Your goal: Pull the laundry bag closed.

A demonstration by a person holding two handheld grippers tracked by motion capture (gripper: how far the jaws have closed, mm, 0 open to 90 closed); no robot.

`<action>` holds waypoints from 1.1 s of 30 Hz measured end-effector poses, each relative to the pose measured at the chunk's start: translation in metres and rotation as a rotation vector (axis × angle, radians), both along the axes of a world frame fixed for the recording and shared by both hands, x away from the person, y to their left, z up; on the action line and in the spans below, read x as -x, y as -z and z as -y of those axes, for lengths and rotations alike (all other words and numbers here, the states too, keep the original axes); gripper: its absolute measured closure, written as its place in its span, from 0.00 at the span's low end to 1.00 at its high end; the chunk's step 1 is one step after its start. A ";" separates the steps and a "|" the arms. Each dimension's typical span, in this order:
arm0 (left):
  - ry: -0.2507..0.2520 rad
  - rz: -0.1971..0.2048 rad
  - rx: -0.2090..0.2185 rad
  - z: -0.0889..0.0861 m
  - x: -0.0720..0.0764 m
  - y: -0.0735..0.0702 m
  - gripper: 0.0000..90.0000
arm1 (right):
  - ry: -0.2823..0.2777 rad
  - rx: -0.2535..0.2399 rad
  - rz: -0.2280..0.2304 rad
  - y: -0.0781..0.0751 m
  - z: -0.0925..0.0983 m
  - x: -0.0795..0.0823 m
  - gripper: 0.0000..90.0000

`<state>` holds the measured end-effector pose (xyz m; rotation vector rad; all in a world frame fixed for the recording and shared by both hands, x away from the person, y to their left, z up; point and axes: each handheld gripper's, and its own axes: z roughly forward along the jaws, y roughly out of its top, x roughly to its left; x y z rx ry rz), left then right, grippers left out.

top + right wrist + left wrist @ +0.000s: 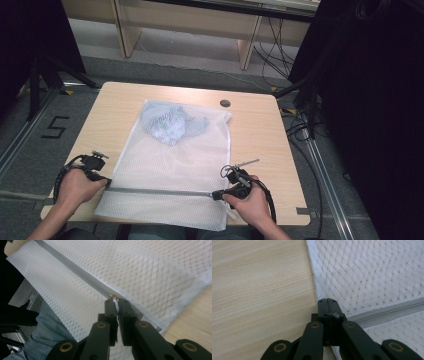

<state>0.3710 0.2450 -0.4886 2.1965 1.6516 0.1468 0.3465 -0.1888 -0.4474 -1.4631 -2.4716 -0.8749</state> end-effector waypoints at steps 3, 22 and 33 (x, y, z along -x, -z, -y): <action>0.000 0.000 -0.001 0.000 0.000 0.000 1.00 | 0.004 0.002 -0.002 0.000 -0.001 0.000 0.97; 0.000 0.002 -0.001 0.000 0.000 0.000 1.00 | 0.006 -0.007 -0.024 0.001 0.009 0.000 0.97; 0.002 0.004 -0.004 0.001 0.000 0.000 1.00 | 0.003 -0.017 -0.015 0.003 0.017 0.001 0.97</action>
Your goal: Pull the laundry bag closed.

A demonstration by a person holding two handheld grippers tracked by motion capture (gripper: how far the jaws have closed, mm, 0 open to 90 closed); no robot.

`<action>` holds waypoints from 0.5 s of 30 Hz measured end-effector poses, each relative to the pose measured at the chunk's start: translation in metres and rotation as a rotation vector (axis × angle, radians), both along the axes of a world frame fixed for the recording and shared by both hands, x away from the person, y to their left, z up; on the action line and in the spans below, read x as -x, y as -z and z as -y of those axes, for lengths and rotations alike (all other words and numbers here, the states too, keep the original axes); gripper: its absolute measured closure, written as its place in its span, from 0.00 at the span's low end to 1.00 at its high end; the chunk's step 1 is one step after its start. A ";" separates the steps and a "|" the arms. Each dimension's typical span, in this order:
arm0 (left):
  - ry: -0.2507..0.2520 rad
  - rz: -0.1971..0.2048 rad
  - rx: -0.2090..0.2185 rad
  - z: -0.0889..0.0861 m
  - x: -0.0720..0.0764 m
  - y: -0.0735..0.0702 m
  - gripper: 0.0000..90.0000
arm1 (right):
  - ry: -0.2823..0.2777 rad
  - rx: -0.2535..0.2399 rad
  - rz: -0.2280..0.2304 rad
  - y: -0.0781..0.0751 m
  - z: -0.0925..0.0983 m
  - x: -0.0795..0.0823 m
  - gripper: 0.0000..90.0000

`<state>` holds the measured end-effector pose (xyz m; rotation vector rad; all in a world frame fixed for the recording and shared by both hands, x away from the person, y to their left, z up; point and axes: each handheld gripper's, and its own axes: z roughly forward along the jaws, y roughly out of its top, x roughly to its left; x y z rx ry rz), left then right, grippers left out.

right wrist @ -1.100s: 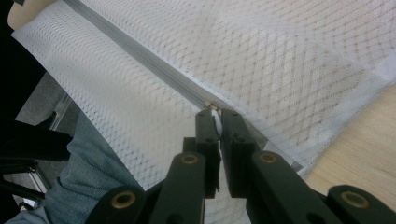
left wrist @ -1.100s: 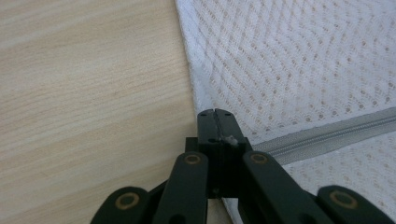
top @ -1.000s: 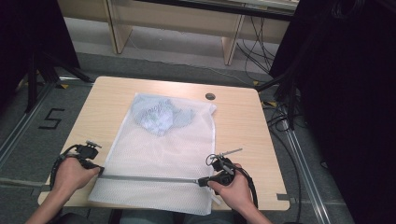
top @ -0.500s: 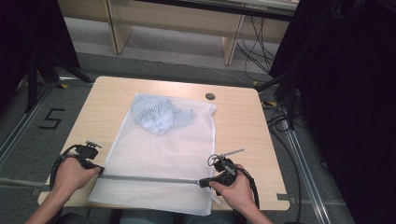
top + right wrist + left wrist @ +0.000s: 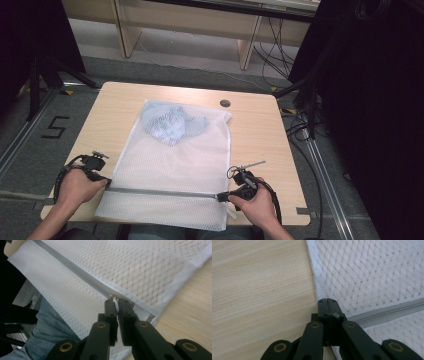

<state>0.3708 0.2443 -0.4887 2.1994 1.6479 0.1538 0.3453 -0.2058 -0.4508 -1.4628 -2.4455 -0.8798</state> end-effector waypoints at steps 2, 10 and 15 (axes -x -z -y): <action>0.000 0.000 0.001 0.000 0.000 0.000 1.00 | 0.009 -0.004 -0.010 0.000 0.002 0.000 0.97; 0.000 0.001 0.000 0.000 0.000 0.000 1.00 | 0.042 0.007 -0.050 0.000 0.007 0.002 0.97; 0.000 0.002 -0.002 0.000 0.000 0.000 1.00 | 0.053 0.021 -0.065 0.002 0.013 0.002 0.97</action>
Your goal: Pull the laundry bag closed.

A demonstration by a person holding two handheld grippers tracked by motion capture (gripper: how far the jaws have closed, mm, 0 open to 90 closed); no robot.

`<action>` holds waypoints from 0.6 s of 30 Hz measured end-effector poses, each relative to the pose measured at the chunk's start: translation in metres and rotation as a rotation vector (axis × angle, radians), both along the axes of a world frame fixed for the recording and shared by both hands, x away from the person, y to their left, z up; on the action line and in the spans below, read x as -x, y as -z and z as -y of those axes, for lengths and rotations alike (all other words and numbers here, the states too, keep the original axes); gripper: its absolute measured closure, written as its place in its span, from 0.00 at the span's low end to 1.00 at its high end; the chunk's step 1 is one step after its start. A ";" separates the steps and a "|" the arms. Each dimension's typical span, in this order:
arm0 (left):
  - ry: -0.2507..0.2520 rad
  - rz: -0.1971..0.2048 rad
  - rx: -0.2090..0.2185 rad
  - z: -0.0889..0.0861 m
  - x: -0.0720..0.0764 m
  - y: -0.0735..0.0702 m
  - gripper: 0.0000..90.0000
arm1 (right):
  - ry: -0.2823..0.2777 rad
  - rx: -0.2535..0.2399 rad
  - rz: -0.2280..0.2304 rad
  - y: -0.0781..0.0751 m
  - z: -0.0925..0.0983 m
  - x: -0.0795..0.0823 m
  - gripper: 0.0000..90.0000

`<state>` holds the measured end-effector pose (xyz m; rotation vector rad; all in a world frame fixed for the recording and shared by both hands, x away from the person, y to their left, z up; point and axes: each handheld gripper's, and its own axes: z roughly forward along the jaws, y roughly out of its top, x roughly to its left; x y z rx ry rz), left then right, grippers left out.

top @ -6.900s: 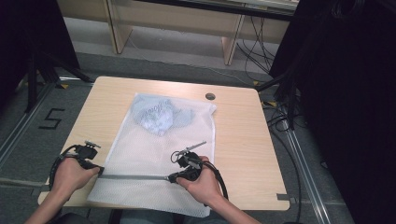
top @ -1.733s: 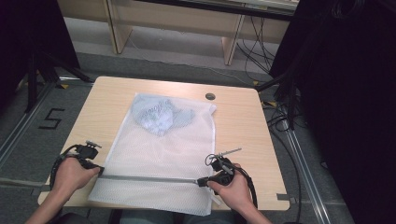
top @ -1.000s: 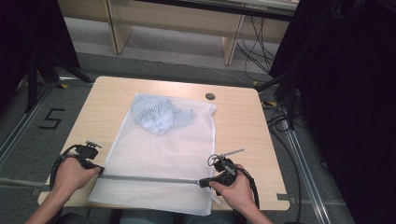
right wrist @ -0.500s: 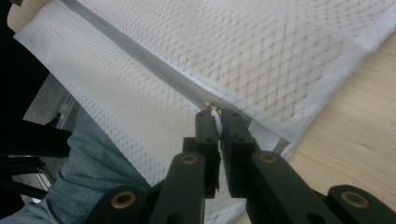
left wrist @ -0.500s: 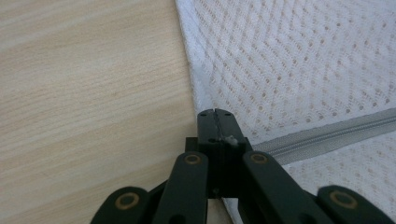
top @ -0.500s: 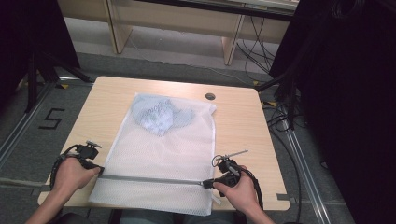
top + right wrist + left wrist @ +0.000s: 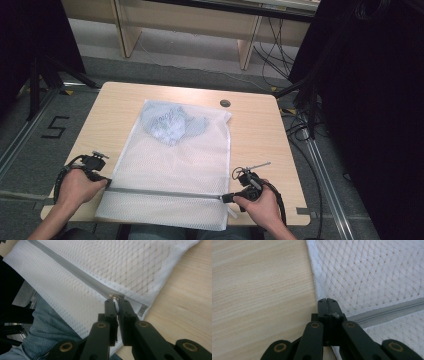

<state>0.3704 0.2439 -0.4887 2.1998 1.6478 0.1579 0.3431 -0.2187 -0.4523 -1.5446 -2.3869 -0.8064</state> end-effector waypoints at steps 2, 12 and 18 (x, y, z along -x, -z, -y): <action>0.000 0.000 0.000 0.000 0.000 0.000 1.00 | 0.004 0.000 -0.007 0.001 0.001 0.001 0.97; 0.005 0.004 -0.010 0.001 0.000 0.000 1.00 | -0.011 0.019 -0.046 0.008 0.006 -0.001 0.96; 0.005 0.003 -0.006 0.000 0.001 0.000 1.00 | -0.028 0.065 -0.023 0.015 0.011 -0.003 0.96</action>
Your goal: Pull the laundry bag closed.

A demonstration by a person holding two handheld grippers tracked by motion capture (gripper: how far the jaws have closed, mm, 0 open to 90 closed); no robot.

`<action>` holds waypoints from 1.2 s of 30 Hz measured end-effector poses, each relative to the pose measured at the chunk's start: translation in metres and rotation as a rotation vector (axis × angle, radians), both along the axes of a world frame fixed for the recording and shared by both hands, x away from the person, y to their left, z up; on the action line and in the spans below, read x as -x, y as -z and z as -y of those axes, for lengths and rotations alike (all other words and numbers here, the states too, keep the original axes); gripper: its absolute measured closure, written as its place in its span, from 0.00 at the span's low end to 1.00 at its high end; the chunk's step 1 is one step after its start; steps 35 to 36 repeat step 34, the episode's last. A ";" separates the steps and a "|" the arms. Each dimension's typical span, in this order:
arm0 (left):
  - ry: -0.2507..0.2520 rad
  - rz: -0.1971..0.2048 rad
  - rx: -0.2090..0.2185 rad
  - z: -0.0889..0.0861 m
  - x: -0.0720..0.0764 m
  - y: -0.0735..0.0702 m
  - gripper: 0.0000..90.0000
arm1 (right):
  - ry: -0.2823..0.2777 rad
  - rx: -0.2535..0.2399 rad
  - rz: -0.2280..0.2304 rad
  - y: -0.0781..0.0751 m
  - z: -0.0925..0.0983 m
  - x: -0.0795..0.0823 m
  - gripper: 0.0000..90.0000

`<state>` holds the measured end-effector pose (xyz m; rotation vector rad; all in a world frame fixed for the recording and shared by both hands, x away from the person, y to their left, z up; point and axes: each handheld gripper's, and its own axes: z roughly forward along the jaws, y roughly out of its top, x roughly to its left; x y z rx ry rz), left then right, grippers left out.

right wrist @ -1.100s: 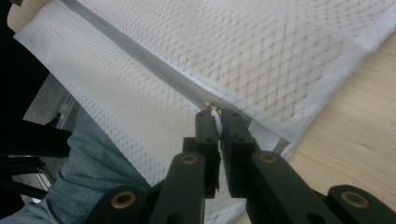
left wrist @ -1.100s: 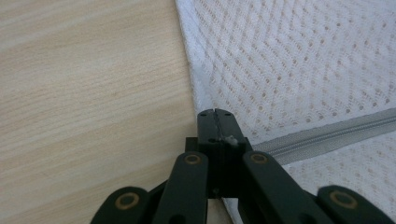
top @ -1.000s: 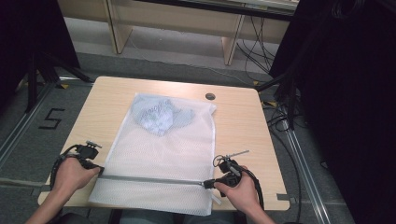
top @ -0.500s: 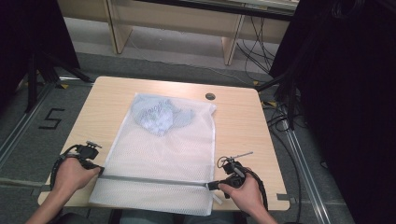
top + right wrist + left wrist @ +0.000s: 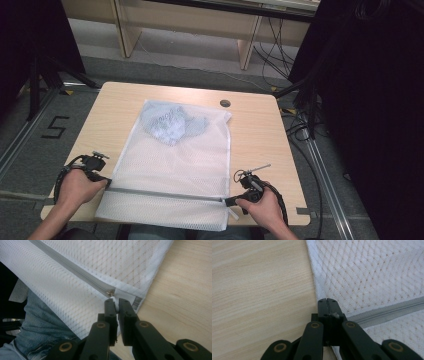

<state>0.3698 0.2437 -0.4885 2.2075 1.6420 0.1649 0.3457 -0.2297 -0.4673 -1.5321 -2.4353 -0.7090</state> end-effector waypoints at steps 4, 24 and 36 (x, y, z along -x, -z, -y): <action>0.003 0.004 -0.004 0.000 0.000 0.000 1.00 | -0.023 -0.009 -0.009 0.001 0.002 -0.002 0.96; -0.002 0.115 -0.039 0.002 0.008 -0.010 0.99 | 0.089 0.008 0.164 -0.007 0.021 -0.004 0.79; -0.036 0.237 0.047 0.000 0.027 -0.026 0.90 | 0.083 0.028 0.197 -0.003 0.021 -0.005 0.71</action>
